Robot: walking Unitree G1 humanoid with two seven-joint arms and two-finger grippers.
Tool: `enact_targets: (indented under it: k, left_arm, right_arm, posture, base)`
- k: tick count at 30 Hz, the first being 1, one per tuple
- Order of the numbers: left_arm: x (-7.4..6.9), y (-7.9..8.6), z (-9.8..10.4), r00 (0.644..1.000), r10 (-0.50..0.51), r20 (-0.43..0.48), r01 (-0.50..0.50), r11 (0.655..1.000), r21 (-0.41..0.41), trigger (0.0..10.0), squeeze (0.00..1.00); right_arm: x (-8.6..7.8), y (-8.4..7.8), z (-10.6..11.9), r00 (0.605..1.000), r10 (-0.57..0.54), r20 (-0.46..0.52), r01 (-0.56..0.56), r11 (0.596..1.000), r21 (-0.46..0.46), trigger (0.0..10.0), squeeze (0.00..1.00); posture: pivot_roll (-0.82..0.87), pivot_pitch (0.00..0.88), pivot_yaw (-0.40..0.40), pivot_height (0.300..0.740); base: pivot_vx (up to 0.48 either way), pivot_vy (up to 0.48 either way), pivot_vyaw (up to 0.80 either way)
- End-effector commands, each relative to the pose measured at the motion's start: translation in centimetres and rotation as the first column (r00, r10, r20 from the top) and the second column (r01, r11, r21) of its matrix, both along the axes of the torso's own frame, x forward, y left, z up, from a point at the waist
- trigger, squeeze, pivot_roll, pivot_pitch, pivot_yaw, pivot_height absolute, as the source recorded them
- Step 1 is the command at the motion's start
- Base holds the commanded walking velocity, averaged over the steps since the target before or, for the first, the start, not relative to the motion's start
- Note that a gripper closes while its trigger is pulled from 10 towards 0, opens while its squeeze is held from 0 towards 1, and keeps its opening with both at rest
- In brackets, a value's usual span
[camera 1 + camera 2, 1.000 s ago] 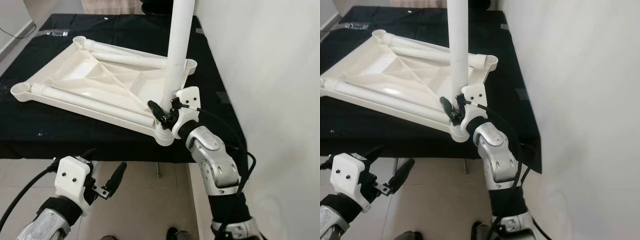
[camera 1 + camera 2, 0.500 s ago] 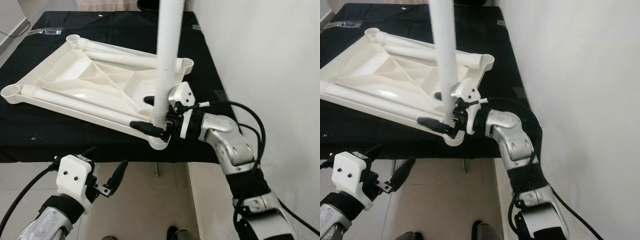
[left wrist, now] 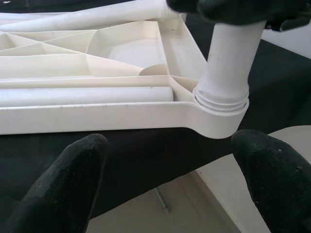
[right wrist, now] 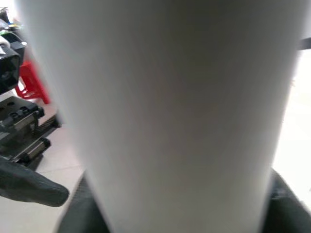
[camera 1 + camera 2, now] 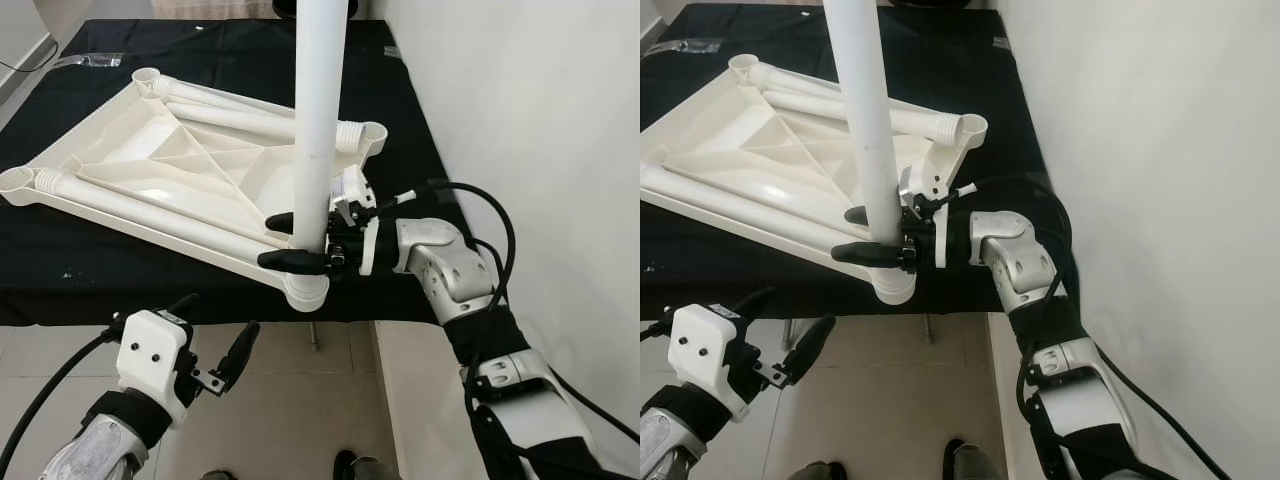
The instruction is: Building children table
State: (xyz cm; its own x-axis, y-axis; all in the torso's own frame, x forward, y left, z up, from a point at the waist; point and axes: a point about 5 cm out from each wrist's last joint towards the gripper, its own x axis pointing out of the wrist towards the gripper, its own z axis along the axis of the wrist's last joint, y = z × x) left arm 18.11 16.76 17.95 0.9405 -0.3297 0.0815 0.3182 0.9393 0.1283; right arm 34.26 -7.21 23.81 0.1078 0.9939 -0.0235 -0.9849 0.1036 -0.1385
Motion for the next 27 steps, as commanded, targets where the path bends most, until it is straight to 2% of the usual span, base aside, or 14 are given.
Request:
enact_targets:
  k: [1,3,4,5,7,11,12,13,14,15,17,19,26,27]
  left_arm:
    - [-0.3,-0.1,-0.1,1.000,-0.001,-0.005,0.001,1.000,0.001,10.0,0.00]
    - [-0.3,-0.1,-0.2,1.000,0.000,-0.006,0.000,1.000,0.000,10.0,0.00]
    - [-0.3,-0.2,-0.2,1.000,0.000,-0.007,0.000,1.000,0.000,10.0,0.00]
    - [-0.3,-0.2,-0.2,1.000,0.000,-0.008,0.000,1.000,-0.002,10.0,0.00]
    - [-0.4,-0.2,-0.2,1.000,0.000,-0.008,0.000,1.000,-0.002,10.0,0.00]
    - [-0.4,-0.2,-0.2,1.000,0.001,-0.008,-0.001,1.000,-0.003,10.0,0.00]
    - [-0.4,-0.2,-0.2,1.000,0.002,-0.009,-0.002,1.000,-0.003,10.0,0.00]
    - [-0.4,-0.1,-0.2,1.000,0.003,-0.010,-0.003,1.000,-0.004,10.0,0.00]
    - [-0.4,-0.1,-0.2,1.000,0.003,-0.010,-0.003,1.000,-0.004,10.0,0.00]
    - [-0.4,-0.1,-0.2,1.000,0.003,-0.011,-0.003,1.000,-0.004,10.0,0.00]
    - [-0.3,-0.2,-0.3,1.000,0.003,-0.013,-0.003,1.000,-0.008,10.0,0.00]
    - [-0.2,-0.4,-0.4,1.000,0.002,-0.014,-0.002,1.000,-0.010,10.0,0.00]
    - [0.1,-0.2,-0.3,1.000,0.016,-0.001,-0.016,1.000,-0.011,10.0,0.00]
    - [0.1,-0.2,-0.3,1.000,0.018,-0.002,-0.018,1.000,-0.010,10.0,0.00]
  right_arm:
    - [-0.1,0.3,0.1,0.999,0.030,0.013,-0.030,1.000,0.006,0.0,0.00]
    - [0.0,0.3,0.1,1.000,0.004,0.025,-0.004,1.000,0.013,0.0,0.00]
    - [0.2,0.3,0.1,0.997,-0.058,0.044,0.057,0.998,0.020,0.0,0.00]
    - [0.5,0.3,-0.3,0.982,-0.182,0.056,0.180,0.983,0.033,0.0,0.00]
    - [0.7,0.4,-0.7,0.964,-0.262,0.049,0.260,0.965,0.038,0.0,0.00]
    - [0.6,0.8,-1.8,0.899,-0.436,0.027,0.435,0.900,0.033,0.0,0.00]
    - [0.8,0.7,-3.0,0.770,-0.637,0.037,0.637,0.771,-0.005,0.0,0.00]
    - [0.7,0.2,-4.1,0.542,-0.836,0.081,0.840,0.541,-0.035,0.0,0.00]
    - [0.7,0.2,-4.1,0.542,-0.836,0.081,0.840,0.541,-0.035,0.0,0.00]
    - [0.7,0.1,-4.3,0.491,-0.866,0.094,0.871,0.490,-0.036,0.0,0.00]
    - [-2.4,2.5,-5.3,0.504,-0.863,0.023,0.863,0.504,-0.023,0.0,0.00]
    - [-3.1,3.0,-5.4,0.499,-0.867,-0.005,0.866,0.499,-0.013,0.0,0.00]
    - [-1.6,3.3,-3.9,0.507,-0.862,-0.005,0.862,0.507,0.030,0.0,0.00]
    - [-1.5,3.3,-3.7,0.520,-0.854,-0.008,0.854,0.519,0.036,0.0,0.00]
  posture:
    - [0.09,0.209,-0.050,0.740]
    - [0.09,0.209,-0.050,0.740]
    - [0.08,0.210,-0.050,0.740]
    - [0.08,0.213,-0.055,0.740]
    - [0.08,0.213,-0.055,0.740]
    - [0.07,0.219,-0.060,0.740]
    - [0.06,0.221,-0.060,0.740]
    - [0.06,0.221,-0.060,0.740]
    - [0.06,0.221,-0.060,0.740]
    - [0.06,0.221,-0.060,0.740]
    - [0.05,0.216,-0.054,0.740]
    - [0.06,0.211,-0.058,0.740]
    - [0.06,0.200,-0.071,0.740]
    - [0.06,0.200,-0.071,0.740]
  base:
    - [0.000,0.000,0.00]
    - [0.000,0.000,0.00]
    - [0.000,0.000,0.00]
    - [0.000,0.000,0.00]
    - [0.000,0.000,0.00]
    - [0.000,0.000,0.00]
    - [0.000,0.000,0.00]
    - [0.000,0.000,0.00]
    - [0.000,0.000,0.00]
    - [0.000,0.000,0.00]
    - [0.000,0.000,0.00]
    - [0.000,0.000,0.00]
    - [0.000,0.000,0.00]
    - [0.000,0.000,0.00]
